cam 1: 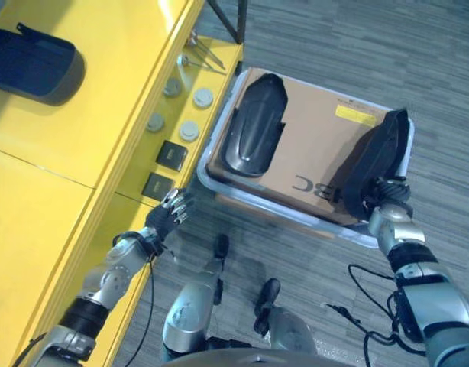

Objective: Move parts from the plastic box to the shelf.

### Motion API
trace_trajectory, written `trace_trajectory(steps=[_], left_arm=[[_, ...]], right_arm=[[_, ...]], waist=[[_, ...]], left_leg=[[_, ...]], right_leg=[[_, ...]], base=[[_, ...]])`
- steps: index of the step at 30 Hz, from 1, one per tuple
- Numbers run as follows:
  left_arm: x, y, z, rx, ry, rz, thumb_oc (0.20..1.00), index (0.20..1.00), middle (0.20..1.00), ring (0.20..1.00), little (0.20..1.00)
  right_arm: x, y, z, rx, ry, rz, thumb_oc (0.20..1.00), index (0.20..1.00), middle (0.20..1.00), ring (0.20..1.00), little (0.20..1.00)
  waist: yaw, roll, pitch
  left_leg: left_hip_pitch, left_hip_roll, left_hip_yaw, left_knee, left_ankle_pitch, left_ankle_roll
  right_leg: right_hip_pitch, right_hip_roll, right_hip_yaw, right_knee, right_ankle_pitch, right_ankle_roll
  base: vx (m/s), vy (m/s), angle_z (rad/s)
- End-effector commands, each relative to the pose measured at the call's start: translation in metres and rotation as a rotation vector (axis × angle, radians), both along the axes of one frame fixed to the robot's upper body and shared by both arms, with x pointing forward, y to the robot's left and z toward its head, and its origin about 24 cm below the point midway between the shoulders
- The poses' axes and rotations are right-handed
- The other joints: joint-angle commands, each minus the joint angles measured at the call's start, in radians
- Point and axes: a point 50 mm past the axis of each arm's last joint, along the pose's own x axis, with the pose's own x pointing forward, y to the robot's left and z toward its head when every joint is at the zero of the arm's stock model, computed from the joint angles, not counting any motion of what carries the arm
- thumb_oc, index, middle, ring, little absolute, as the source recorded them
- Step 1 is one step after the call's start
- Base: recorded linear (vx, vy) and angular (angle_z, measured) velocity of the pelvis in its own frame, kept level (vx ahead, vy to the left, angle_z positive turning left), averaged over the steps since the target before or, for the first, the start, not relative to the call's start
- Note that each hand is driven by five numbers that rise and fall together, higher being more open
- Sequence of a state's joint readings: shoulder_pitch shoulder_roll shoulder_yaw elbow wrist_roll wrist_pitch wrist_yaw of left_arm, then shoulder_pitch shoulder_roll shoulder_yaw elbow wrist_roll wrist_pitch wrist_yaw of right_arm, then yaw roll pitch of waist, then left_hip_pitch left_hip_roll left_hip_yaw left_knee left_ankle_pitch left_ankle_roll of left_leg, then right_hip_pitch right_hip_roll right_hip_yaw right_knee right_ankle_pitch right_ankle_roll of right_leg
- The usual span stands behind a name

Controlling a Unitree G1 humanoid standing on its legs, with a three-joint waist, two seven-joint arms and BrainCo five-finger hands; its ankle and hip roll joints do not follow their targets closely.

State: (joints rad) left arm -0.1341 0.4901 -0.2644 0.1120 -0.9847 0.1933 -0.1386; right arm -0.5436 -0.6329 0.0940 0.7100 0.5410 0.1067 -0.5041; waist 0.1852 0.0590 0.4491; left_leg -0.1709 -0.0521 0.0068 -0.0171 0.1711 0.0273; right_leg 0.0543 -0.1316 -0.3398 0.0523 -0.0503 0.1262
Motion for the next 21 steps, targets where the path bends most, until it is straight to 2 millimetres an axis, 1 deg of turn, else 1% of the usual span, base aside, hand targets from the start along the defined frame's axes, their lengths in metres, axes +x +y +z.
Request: trace_trajectory(steps=[1,2,3,5,6,7,9,10,11,13,15,17,18,19,21], left_arm=[[-0.003,-0.008,0.015,-0.112,-0.081,-0.021,1.0,1.0,1.0,1.0,1.0],[-0.003,-0.008,0.015,-0.113,-0.084,-0.023,1.0,1.0,1.0,1.0,1.0],[-0.005,-0.008,0.015,-0.111,-0.086,-0.026,1.0,1.0,1.0,1.0,1.0],[-0.005,-0.009,0.015,-0.103,-0.087,-0.036,1.0,1.0,1.0,1.0,1.0],[-0.005,-0.01,0.015,-0.091,-0.09,-0.038,1.0,1.0,1.0,1.0,1.0],[-0.003,-0.012,0.016,-0.073,-0.092,-0.038,1.0,1.0,1.0,1.0,1.0],[0.003,-0.014,0.017,-0.028,-0.086,-0.014,1.0,1.0,1.0,1.0,1.0],[0.004,-0.015,0.018,-0.025,-0.084,-0.011,1.0,1.0,1.0,1.0,1.0],[0.019,-0.02,0.027,0.047,-0.121,0.003,1.0,1.0,1.0,1.0,1.0],[0.022,-0.021,0.03,0.061,-0.134,0.003,1.0,1.0,1.0,1.0,1.0],[0.032,-0.029,0.04,0.08,-0.154,0.001,1.0,1.0,1.0,1.0,1.0],[0.041,-0.04,0.045,0.066,-0.122,-0.013,1.0,1.0,1.0,1.0,1.0],[0.052,-0.055,0.048,0.044,-0.09,-0.026,1.0,1.0,1.0,1.0,1.0],[0.056,-0.064,0.049,0.029,-0.062,-0.038,1.0,1.0,1.0,1.0,1.0],[0.062,-0.074,0.047,0.024,-0.028,-0.041,1.0,1.0,1.0,1.0,1.0]], right_arm=[[0.008,0.006,0.053,-0.182,-0.218,0.062,0.2,0.2,0.2,0.2,0.2],[0.008,0.007,0.055,-0.188,-0.229,0.068,0.2,0.2,0.2,0.2,0.2],[0.006,0.011,0.058,-0.203,-0.244,0.084,0.2,0.2,0.2,0.2,0.2],[0.005,0.02,0.058,-0.254,-0.231,0.135,0.2,0.2,0.2,0.2,0.2],[0.005,0.025,0.058,-0.303,-0.211,0.181,0.2,0.2,0.2,0.2,0.2],[0.006,0.037,0.057,-0.338,-0.18,0.244,0.2,0.2,0.2,0.2,0.2],[0.009,0.056,0.048,-0.39,-0.096,0.375,0.2,0.2,0.2,0.2,0.2],[0.009,0.058,0.048,-0.402,-0.087,0.39,0.2,0.2,0.2,0.2,0.2],[0.015,0.077,0.041,-0.457,-0.014,0.502,0.2,0.2,0.2,0.2,0.2],[0.016,0.081,0.04,-0.466,-0.003,0.518,0.2,0.2,0.2,0.2,0.2],[0.019,0.092,0.036,-0.486,0.026,0.572,0.2,0.2,0.2,0.2,0.2],[0.024,0.102,0.032,-0.497,0.045,0.615,0.2,0.2,0.2,0.2,0.2],[0.029,0.115,0.031,-0.487,0.057,0.666,0.2,0.2,0.2,0.2,0.2],[0.032,0.123,0.029,-0.487,0.064,0.694,0.2,0.2,0.2,0.2,0.2],[0.035,0.133,0.027,-0.487,0.072,0.734,0.2,0.2,0.2,0.2,0.2]], waist=[[0.005,-0.019,-0.085],[0.004,-0.021,-0.094],[0.001,-0.025,-0.115],[-0.003,-0.031,-0.157],[-0.007,-0.036,-0.177],[-0.011,-0.042,-0.204],[-0.02,-0.052,-0.251],[-0.022,-0.053,-0.255],[-0.035,-0.06,-0.288],[-0.038,-0.06,-0.292],[-0.048,-0.062,-0.306],[-0.058,-0.064,-0.318],[-0.074,-0.067,-0.33],[-0.081,-0.068,-0.334],[-0.094,-0.07,-0.342]], left_leg=[[0.022,0.026,0.017,0.102,-0.14,-0.017],[0.023,0.026,0.017,0.097,-0.136,-0.017],[0.043,0.029,0.02,0.086,-0.137,-0.017],[0.078,0.034,0.026,0.067,-0.141,-0.018],[0.097,0.036,0.03,0.058,-0.142,-0.018],[0.12,0.041,0.036,0.043,-0.142,-0.02],[0.158,0.046,0.047,0.021,-0.141,-0.022],[0.163,0.047,0.048,0.019,-0.141,-0.023],[0.191,0.053,0.06,0.01,-0.143,-0.027],[0.196,0.053,0.062,0.009,-0.143,-0.028],[0.209,0.055,0.068,0.003,-0.143,-0.03],[0.22,0.057,0.073,-0.003,-0.143,-0.033],[0.23,0.059,0.08,-0.004,-0.144,-0.035],[0.235,0.06,0.085,-0.006,-0.146,-0.037],[0.242,0.06,0.093,-0.009,-0.147,-0.037]], right_leg=[[-0.108,-0.065,0.02,-0.043,0.172,0.036],[-0.108,-0.065,0.019,-0.045,0.174,0.036],[-0.095,-0.064,0.018,-0.049,0.173,0.037],[-0.069,-0.06,0.018,-0.057,0.169,0.037],[-0.055,-0.058,0.018,-0.061,0.168,0.037],[-0.038,-0.056,0.018,-0.068,0.167,0.038],[-0.01,-0.051,0.024,-0.084,0.167,0.04],[-0.007,-0.051,0.025,-0.086,0.167,0.04],[0.014,-0.047,0.035,-0.096,0.166,0.041],[0.017,-0.046,0.036,-0.098,0.166,0.042],[0.026,-0.043,0.043,-0.103,0.166,0.044],[0.032,-0.04,0.049,-0.107,0.168,0.046],[0.034,-0.038,0.058,-0.108,0.17,0.046],[0.037,-0.036,0.062,-0.11,0.17,0.047],[0.038,-0.034,0.07,-0.114,0.173,0.047]], base=[[0.03,0.034,-0.05],[0.06,0.035,-0.03],[0.07,0.027,-0.03],[0.1,0.013,-0.05],[0.11,-0.022,-0.12],[0.13,-0.035,-0.13],[0.12,-0.031,-0.08],[0.12,-0.041,-0.16],[0.07,-0.033,-0.21],[0.04,-0.02,-0.15],[0.03,-0.013,-0.09],[0.03,-0.016,-0.06],[0.04,-0.018,-0.08],[0.04,-0.02,-0.09],[0.02,-0.012,-0.08]])
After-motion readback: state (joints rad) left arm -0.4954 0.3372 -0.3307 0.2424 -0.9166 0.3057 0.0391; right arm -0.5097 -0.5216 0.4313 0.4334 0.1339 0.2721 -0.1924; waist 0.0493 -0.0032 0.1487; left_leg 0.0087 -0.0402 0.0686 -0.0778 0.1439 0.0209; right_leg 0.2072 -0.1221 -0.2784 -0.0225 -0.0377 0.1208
